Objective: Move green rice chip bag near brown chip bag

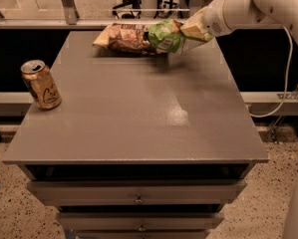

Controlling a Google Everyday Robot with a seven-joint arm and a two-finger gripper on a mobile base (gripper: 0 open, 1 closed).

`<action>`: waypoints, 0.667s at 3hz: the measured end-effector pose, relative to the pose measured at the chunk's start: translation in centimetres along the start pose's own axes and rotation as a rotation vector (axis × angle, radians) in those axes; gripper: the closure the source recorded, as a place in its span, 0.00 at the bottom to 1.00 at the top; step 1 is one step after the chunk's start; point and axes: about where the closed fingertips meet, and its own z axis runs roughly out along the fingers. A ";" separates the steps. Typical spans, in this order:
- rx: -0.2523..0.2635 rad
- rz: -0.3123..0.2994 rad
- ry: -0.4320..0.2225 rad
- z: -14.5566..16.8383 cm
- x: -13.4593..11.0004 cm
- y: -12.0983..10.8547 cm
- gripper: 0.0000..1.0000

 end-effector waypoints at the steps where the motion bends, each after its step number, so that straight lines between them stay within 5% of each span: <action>1: -0.007 0.001 -0.029 3.2 0.7 -0.1 1.00; 2: -0.012 -0.009 -0.040 5.4 1.8 0.3 1.00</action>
Offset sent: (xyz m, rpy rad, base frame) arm 0.0454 0.0232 -0.0669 0.0200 -0.0396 0.0392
